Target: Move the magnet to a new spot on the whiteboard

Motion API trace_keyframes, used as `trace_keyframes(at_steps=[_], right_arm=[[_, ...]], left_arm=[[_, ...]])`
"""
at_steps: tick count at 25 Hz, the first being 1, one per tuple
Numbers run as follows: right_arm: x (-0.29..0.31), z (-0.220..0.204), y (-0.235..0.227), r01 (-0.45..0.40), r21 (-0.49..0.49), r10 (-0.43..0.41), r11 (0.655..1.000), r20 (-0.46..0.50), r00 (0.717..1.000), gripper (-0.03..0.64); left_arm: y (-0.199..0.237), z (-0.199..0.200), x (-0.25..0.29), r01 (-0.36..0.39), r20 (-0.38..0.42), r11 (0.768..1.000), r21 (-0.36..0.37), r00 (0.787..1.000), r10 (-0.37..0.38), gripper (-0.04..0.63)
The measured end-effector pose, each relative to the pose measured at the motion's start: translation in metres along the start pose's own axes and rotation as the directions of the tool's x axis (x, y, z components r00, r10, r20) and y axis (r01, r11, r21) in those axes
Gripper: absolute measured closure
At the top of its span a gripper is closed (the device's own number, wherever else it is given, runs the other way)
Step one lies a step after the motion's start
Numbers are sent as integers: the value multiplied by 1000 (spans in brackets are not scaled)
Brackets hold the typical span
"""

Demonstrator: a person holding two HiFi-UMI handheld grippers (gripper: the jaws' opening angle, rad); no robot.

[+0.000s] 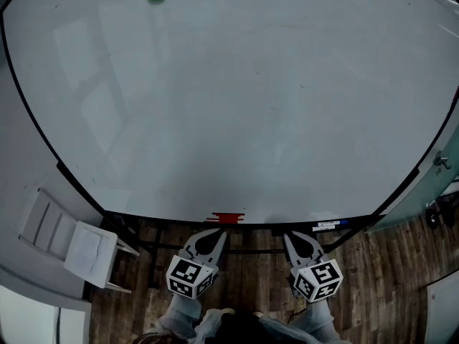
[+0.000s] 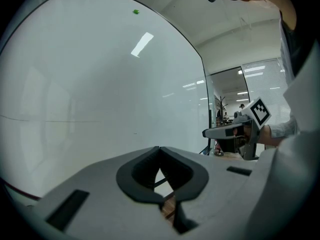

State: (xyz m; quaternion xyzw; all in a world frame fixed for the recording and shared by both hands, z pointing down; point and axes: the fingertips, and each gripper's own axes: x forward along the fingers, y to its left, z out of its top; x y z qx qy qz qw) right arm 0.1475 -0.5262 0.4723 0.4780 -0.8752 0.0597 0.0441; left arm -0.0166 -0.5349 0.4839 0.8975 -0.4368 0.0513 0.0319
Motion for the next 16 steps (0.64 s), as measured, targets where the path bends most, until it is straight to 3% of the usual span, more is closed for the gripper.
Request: trace_keyframes(at_steps=[16], right_arm=[[3,3,12,-31,32,31,999,9,999,589]], left_arm=[[-4,1,2,-5,11,1000,11,1000,5,584]])
